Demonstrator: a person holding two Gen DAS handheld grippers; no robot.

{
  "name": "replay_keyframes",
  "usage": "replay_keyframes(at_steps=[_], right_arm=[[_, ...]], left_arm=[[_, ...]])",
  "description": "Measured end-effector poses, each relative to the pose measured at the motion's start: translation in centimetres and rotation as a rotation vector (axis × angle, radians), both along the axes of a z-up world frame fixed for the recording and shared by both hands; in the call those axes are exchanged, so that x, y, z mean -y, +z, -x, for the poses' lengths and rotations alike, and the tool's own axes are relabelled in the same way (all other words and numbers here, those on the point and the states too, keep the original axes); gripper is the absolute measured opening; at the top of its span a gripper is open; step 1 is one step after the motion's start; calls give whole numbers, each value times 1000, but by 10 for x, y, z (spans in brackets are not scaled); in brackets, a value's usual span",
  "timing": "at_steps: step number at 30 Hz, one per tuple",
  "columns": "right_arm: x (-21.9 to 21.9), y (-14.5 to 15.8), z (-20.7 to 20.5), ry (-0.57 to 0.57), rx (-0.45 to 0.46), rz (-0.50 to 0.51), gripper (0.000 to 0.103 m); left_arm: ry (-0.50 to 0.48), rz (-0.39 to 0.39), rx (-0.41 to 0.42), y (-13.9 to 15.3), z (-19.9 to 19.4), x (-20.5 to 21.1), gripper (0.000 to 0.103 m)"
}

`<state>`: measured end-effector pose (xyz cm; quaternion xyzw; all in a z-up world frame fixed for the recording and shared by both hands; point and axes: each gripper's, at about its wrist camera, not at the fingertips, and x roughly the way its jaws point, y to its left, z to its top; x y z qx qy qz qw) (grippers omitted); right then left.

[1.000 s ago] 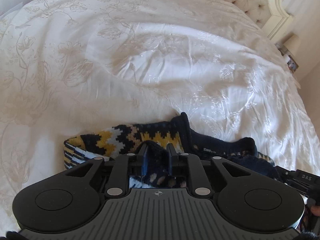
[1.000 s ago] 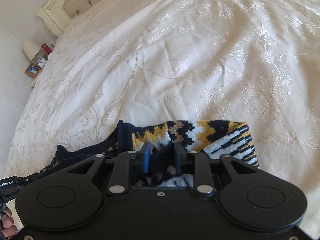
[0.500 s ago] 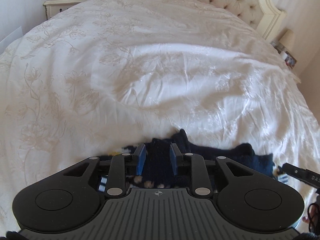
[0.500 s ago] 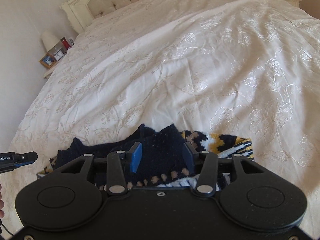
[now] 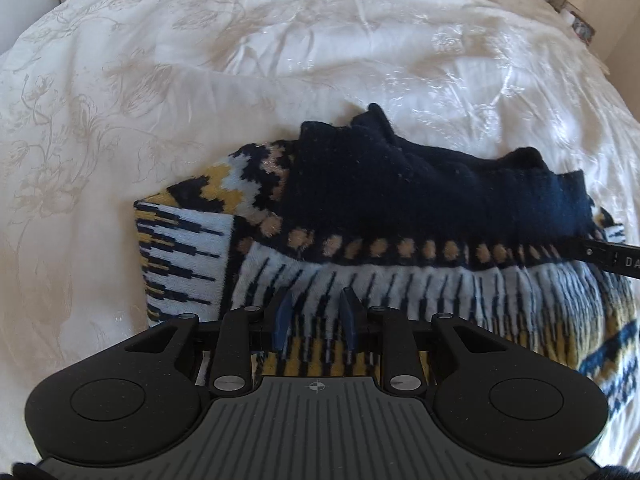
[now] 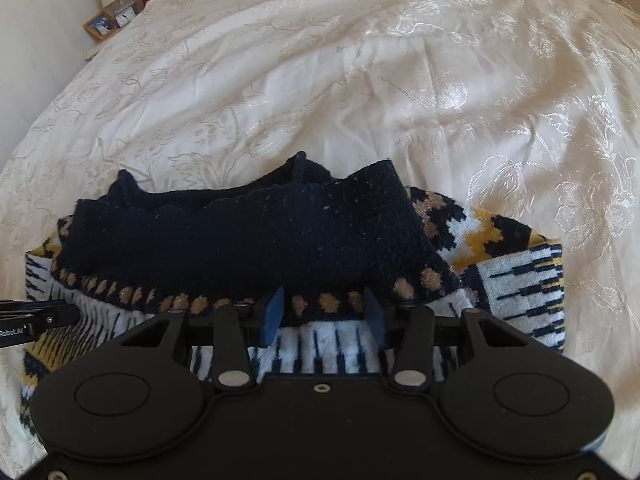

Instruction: Fold small clothes

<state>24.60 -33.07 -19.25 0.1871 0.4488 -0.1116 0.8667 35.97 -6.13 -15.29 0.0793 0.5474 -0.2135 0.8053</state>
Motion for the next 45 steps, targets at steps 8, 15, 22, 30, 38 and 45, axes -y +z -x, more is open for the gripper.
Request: replay_keyframes(at_steps=[8,15,22,30,38,45], right_arm=[[10,-6,-24,-19,-43,27,51],[-8,22,-1,-14,30,88,55],[-28,40,47,-71,71,49,60],[-47,37,96,-115,10,44,63],[-54,36,137,-213,-35,26,71],[-53,35,160,-272,-47,17,77]], left_arm=[[57,-37,-13,-1,-22,8,26],[41,-52,50,33,4,15,27],[-14,-31,-23,46,28,48,27],[-87,-62,-42,30,49,87,28],[-94,-156,-52,-8,45,107,36],[-139,-248,-8,-20,48,126,41]])
